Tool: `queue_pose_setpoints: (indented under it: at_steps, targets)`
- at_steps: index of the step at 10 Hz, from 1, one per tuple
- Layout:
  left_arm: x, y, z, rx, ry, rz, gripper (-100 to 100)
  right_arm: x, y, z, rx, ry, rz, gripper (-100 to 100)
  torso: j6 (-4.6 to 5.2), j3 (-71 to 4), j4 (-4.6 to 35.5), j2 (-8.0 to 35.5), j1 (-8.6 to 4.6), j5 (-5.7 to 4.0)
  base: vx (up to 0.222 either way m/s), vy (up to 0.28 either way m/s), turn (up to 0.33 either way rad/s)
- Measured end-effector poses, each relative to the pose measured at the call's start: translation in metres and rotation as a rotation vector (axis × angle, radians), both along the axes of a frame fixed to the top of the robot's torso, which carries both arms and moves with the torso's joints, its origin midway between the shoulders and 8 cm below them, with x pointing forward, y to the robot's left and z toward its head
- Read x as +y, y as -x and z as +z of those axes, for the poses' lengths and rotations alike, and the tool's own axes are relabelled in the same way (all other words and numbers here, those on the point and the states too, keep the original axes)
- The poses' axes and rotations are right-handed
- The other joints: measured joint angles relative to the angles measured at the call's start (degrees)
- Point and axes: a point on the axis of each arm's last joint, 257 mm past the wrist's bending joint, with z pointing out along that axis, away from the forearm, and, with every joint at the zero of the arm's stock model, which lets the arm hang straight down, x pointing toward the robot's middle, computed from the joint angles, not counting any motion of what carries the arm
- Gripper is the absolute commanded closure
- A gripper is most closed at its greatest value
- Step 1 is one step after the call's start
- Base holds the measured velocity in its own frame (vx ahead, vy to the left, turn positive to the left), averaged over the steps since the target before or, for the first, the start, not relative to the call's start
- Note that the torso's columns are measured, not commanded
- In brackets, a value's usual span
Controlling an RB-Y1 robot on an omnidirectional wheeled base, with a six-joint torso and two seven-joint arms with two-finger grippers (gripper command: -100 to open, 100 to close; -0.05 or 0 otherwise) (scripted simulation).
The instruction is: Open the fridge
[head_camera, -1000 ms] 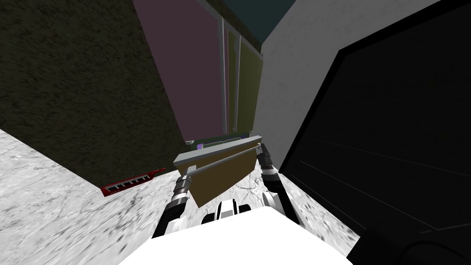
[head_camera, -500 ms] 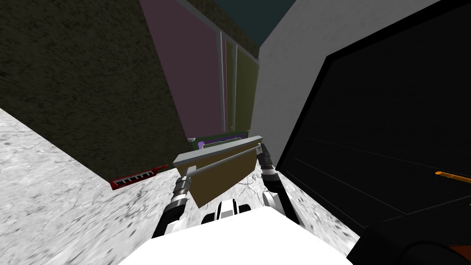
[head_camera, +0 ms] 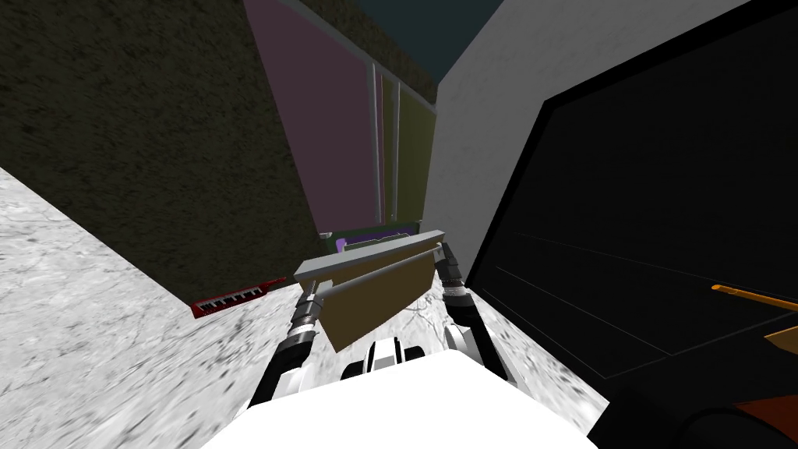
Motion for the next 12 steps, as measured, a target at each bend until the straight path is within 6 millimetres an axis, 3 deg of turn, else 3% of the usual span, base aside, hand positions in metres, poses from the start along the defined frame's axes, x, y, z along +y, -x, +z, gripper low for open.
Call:
queue_pose_setpoints:
  at_steps: [6, 7, 12]
  targets:
    - [0.004, -0.004, 0.017, 0.031, 0.006, 0.001, -100, 0.0, 0.0, 0.0, 0.0, 0.0, 0.0, 0, -0.08, 0.42, 0.6, 0.83, -0.4, -0.42, -0.01, -0.006, -0.002]
    - [0.004, -0.003, 0.014, 0.04, 0.008, 0.001, 0, 0.0, 0.0, 0.0, 0.0, 0.0, 0.0, 0, -0.05, 0.39, 0.43, 0.71, -0.33, -0.29, 0.0, 0.0, 0.0]
    - [0.004, -0.001, 0.003, 0.067, 0.015, 0.002, 0, 0.0, 0.0, 0.0, 0.0, 0.0, 0.0, 0, 0.01, 0.13, 0.03, 0.18, -0.05, 0.01, 0.0, 0.0, 0.0]
